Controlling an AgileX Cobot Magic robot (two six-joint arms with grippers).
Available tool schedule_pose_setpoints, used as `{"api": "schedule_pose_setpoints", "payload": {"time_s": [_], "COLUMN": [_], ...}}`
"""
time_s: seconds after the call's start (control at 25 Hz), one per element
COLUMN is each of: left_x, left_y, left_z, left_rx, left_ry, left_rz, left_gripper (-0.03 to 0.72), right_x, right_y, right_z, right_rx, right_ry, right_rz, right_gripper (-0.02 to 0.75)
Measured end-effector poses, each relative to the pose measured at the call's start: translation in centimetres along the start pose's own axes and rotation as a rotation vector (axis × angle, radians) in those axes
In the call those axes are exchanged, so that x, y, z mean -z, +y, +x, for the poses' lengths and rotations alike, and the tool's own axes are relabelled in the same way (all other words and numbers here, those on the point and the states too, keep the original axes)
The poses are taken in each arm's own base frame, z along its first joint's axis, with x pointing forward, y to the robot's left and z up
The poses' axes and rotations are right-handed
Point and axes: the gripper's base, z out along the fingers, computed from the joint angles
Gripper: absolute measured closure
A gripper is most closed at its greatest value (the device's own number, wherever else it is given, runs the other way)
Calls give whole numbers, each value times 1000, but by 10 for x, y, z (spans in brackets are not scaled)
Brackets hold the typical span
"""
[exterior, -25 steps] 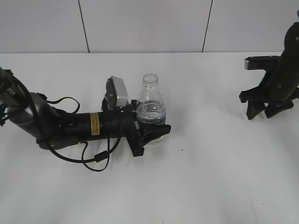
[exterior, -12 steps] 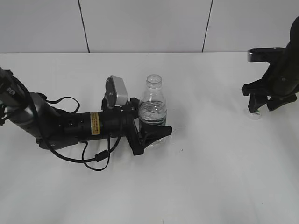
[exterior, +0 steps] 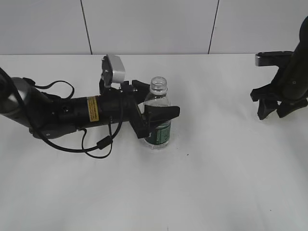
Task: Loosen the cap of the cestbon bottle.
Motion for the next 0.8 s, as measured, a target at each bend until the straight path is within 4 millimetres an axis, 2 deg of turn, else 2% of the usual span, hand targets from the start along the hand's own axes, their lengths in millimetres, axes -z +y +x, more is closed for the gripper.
{"api": "schedule_pose_setpoints", "payload": {"time_s": [0.36,0.64,0.8], "left_x": [6,15,25], "left_y": [-6,-13,-13], "left_z": [-57,-99,-128], "left_rx": [16,40,15], "left_ry": [-95,-159,-119], "left_rz": [-4,-16,-138], "left_gripper": [181,181,180], "right_x": [5,27,41], "right_y": [1,2,2], "right_z": [1,0,0], "right_rx": [1,4,6], "right_ry": [5,-41,-69], "right_rz": [-3,3,6], "right_gripper": [314,314,314]}}
